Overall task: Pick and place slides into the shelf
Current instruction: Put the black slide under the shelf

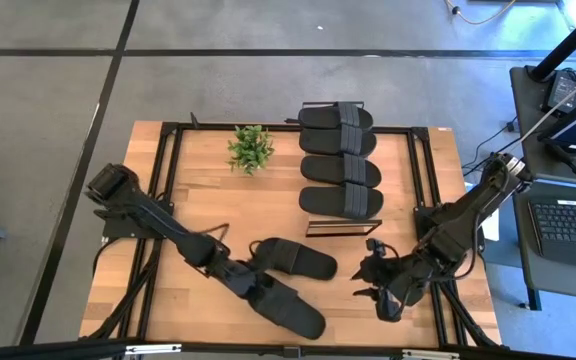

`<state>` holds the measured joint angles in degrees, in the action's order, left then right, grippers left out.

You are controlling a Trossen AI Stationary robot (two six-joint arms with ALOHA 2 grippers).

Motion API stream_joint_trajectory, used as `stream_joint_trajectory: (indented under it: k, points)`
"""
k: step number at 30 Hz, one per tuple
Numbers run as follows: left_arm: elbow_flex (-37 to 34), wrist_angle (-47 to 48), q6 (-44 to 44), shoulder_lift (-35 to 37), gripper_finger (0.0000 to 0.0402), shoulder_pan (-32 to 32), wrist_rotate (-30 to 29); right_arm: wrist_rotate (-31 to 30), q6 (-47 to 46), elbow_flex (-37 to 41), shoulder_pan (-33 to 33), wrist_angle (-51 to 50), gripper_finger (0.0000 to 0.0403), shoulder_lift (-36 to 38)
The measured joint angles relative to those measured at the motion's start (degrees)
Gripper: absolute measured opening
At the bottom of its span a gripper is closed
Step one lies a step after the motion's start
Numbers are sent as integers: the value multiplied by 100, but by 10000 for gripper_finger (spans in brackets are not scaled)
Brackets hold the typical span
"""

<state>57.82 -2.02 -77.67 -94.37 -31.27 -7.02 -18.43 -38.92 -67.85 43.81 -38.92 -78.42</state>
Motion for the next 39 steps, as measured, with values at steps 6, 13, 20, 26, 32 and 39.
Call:
stream_joint_trajectory:
  k: [6, 13, 20, 26, 32, 39]
  points:
    - [399, 1855, 80, 1003, 3, 15, -146, -2, 632, 0, 0, -98, 167, 522]
    - [999, 3938, 480, 1730, 3, 292, -94, -291, 1094, 0, -92, -329, 167, 1226]
    - [1621, 5815, 1994, 1955, 3, 957, 1275, -343, 1247, 0, -359, -341, 167, 1689]
    - [1836, 6584, 3711, 1953, 3, 1679, 2328, -1002, 1247, 0, -604, -343, 167, 1764]
    - [1830, 7453, 5325, 1898, 2, 2434, 2859, -1216, 1232, 0, -898, -341, 167, 1761]
    - [1830, 7512, 7156, 1731, 2, 3110, 3307, -1216, 1067, 0, -1138, -321, 167, 1756]
